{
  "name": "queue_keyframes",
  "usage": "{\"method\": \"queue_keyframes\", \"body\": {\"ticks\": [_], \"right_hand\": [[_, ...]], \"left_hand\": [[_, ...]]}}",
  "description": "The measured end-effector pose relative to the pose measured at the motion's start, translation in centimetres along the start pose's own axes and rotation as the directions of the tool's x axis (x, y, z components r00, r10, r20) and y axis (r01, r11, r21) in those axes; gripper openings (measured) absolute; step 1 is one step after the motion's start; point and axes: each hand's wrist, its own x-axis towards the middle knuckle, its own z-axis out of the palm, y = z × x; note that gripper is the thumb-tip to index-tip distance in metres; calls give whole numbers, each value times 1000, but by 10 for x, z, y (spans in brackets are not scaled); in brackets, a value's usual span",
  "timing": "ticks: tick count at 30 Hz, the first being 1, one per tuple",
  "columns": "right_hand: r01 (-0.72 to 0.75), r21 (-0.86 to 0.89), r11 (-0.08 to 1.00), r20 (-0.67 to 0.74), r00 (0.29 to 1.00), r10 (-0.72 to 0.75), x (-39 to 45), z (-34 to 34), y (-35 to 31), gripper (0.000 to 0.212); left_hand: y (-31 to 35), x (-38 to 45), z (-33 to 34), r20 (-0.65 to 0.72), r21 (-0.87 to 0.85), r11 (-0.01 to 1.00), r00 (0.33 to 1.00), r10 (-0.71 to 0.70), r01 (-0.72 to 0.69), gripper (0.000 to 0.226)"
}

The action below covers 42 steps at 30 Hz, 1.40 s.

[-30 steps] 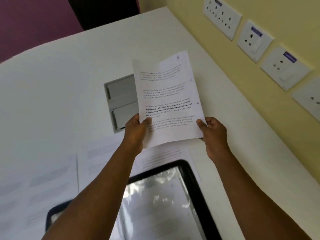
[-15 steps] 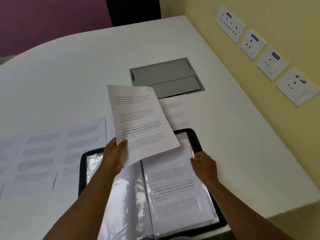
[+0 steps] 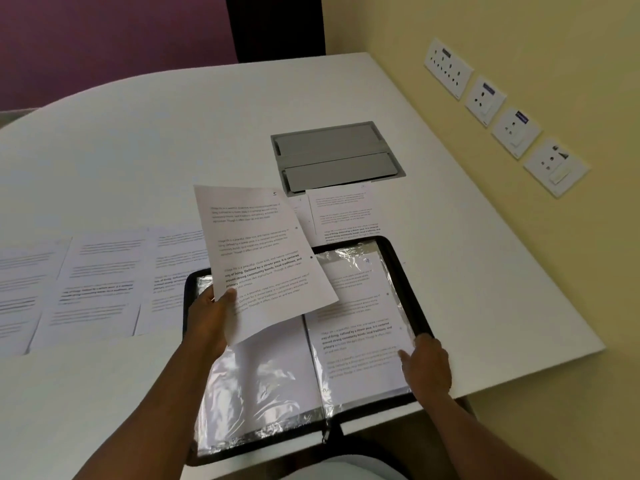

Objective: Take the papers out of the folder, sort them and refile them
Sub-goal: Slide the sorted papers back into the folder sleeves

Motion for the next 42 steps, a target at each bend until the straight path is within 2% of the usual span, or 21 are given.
{"method": "queue_keyframes", "body": {"ticks": [2, 5, 10, 15, 17, 20, 22, 23, 25, 27, 30, 32, 33, 37, 40, 42], "right_hand": [[44, -37, 998, -64, 997, -46, -3, -2, -1, 21], [40, -144, 989, -111, 992, -56, -5, -9, -5, 18], [64, -318, 946, -105, 989, -102, -10, -21, -11, 21], [114, -461, 880, -27, 990, -142, -16, -29, -16, 16], [118, -413, 903, -48, 987, -151, -17, -29, -17, 21], [89, -168, 982, -94, 990, -106, -18, -26, -15, 20], [31, -25, 999, -40, 999, -32, -20, -23, -11, 21], [-5, -2, 1000, 1, 1000, 5, -22, -19, -10, 29], [-25, -46, 999, 39, 999, 27, -29, -7, -5, 44], [24, -170, 985, 4, 1000, -24, -38, 11, -1, 51], [99, -232, 968, -89, 989, -122, -49, 27, 1, 44], [120, -193, 974, -149, 977, -150, -51, 26, -2, 34], [98, -126, 987, -170, 978, -119, -50, 22, -4, 30], [-83, 181, 980, -129, 986, 107, -35, 2, -11, 29], [-106, 155, 982, 20, 994, 104, -19, -12, -12, 19], [-110, 103, 989, 54, 993, 104, -12, -18, -13, 22]], "left_hand": [[-1, -4, -7, -3, -2, 1000, 1000, 8, -8, 22], [-2, -7, -16, -4, 5, 1000, 1000, 19, -19, 31], [-1, -13, -25, -7, 18, 999, 1000, 29, -29, 37], [5, -15, -27, 34, 3, 999, 998, 46, -46, 35], [7, -14, -27, 37, -9, 999, 998, 45, -45, 33], [6, -8, -30, 38, -48, 998, 999, 34, -32, 33], [5, -5, -33, 34, -52, 998, 999, 28, -26, 32], [4, -4, -34, 30, -57, 998, 999, 24, -23, 32], [3, -3, -36, 32, -61, 998, 999, 26, -24, 34], [2, -1, -37, 27, -62, 998, 999, 26, -24, 34], [2, 1, -39, 17, -47, 999, 999, 28, -27, 35], [2, 1, -40, 4, -33, 999, 1000, 31, -31, 36], [3, 1, -41, -1, -27, 999, 999, 32, -32, 35], [4, 3, -44, -6, 9, 999, 999, 49, -49, 36], [5, 5, -43, -4, 5, 999, 999, 50, -50, 37], [5, 7, -43, 0, 11, 998, 998, 59, -59, 36]]}}
